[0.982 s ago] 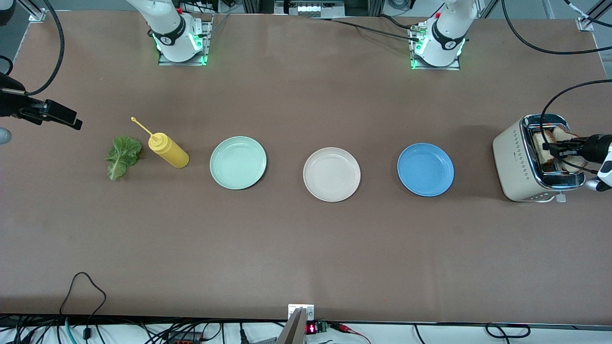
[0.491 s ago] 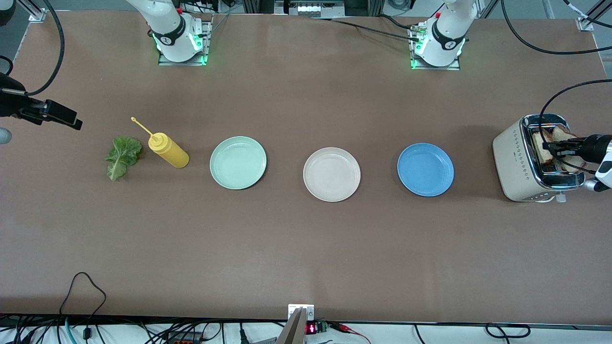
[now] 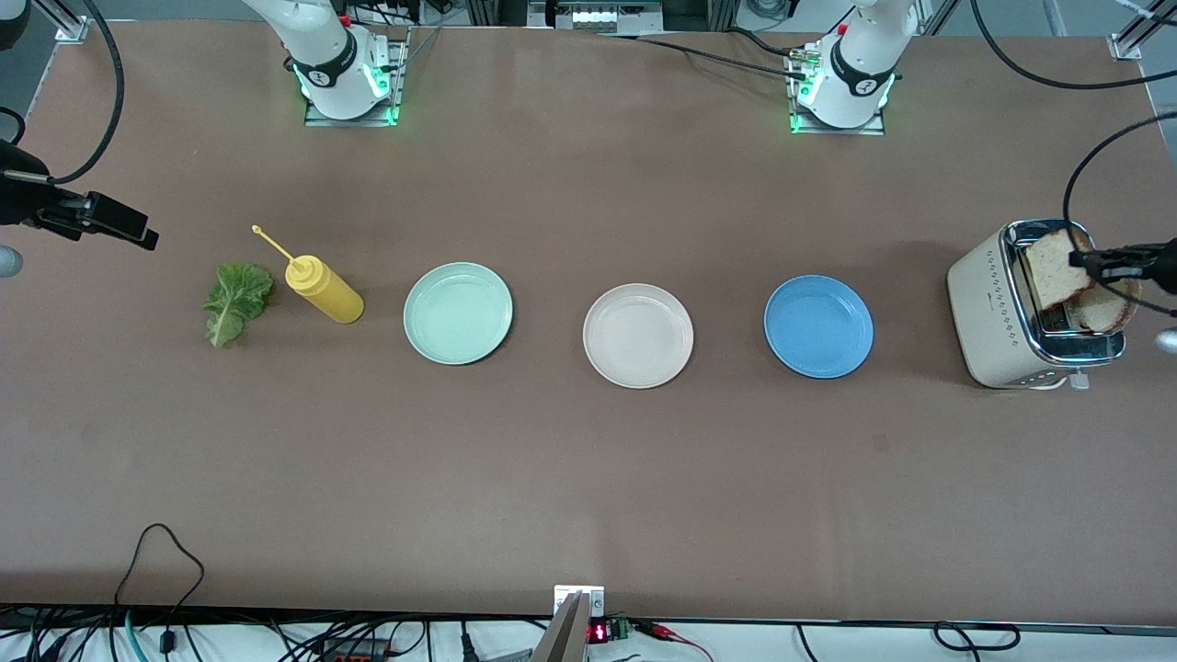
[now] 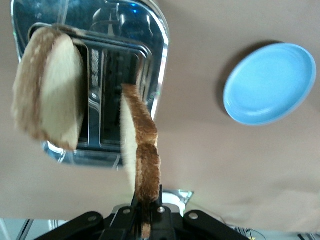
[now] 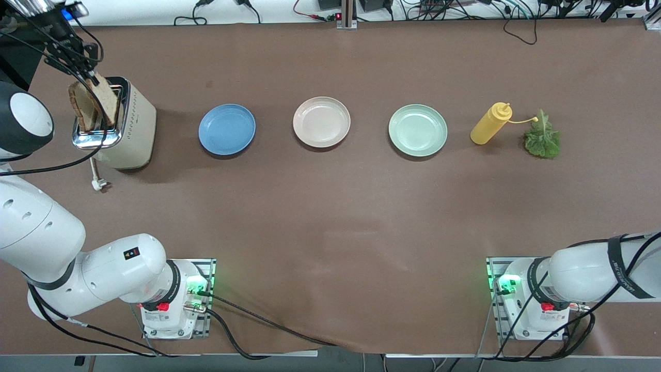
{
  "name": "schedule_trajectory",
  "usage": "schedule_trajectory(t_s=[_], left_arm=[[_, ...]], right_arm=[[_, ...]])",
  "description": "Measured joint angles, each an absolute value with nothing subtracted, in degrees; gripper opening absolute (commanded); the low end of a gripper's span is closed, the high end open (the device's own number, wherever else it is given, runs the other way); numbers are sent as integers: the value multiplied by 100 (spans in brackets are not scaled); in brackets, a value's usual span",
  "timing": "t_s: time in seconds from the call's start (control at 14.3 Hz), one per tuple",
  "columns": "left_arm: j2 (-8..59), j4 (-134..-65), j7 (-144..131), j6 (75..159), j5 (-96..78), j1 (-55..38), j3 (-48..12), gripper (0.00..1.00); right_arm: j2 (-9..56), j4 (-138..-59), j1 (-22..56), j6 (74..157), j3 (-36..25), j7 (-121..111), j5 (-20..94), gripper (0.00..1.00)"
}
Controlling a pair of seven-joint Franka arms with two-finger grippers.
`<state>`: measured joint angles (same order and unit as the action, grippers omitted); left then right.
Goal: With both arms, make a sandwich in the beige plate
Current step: 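Lift the bread slice out and carry it toward the beige plate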
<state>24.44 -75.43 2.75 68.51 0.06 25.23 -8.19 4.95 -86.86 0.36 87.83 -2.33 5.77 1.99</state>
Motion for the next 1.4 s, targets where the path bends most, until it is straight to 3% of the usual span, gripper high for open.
schedule_trajectory(t_s=[0.28,0.7,1.12,1.4], left_arm=[[2288,-6884,243,6077,5,2518,-1433,0],[2266,-6869,-664,6076,-9,2244,-3189,0],[2559,-7128,-1404,7219,-434,1010,-3336,0],[2937,-7843,-1770,8888,-1134,474,-3318,0]], right_arm=[[496,-8687,35,8781,-234,577,199,100],[496,-8689,34,8781,-236,577,199,100],[507,-8693,5,8776,-238,577,199,100],[555,-8695,-113,8773,-250,577,222,100]])
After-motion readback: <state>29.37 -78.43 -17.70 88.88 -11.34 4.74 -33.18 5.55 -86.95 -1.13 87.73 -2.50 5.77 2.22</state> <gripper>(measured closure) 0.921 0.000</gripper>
